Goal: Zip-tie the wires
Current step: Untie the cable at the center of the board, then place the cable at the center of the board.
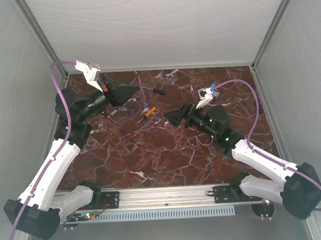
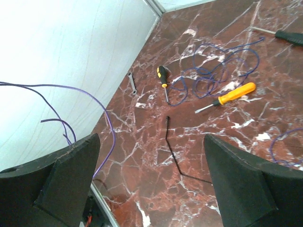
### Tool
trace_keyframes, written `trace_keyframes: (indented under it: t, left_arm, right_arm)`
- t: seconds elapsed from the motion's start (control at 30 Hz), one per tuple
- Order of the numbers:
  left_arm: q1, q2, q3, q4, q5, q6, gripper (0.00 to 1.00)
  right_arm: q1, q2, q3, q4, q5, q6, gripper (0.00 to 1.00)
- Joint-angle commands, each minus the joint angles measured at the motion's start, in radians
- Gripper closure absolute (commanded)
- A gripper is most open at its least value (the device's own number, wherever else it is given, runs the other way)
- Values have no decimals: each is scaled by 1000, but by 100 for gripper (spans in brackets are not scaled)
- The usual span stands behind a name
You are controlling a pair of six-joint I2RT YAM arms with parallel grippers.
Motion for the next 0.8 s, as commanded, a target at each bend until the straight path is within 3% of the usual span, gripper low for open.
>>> trace_keyframes:
  t: [0.0, 0.43, 0.57, 0.77]
  left_arm:
    - [-16, -7, 4, 83, 8, -21, 100]
    - [-20, -9, 7, 95, 2, -25, 100]
    - [-22, -6, 9, 99, 2, -26, 100]
    - [-22, -6, 11, 92, -13, -10, 100]
  right_arm:
    - [31, 45, 25, 131, -29, 62, 12]
    - [100, 199, 111, 168, 31, 5, 19]
    - [106, 254, 136, 199, 1, 3, 28]
    - [165, 273, 143, 200, -16, -50, 54]
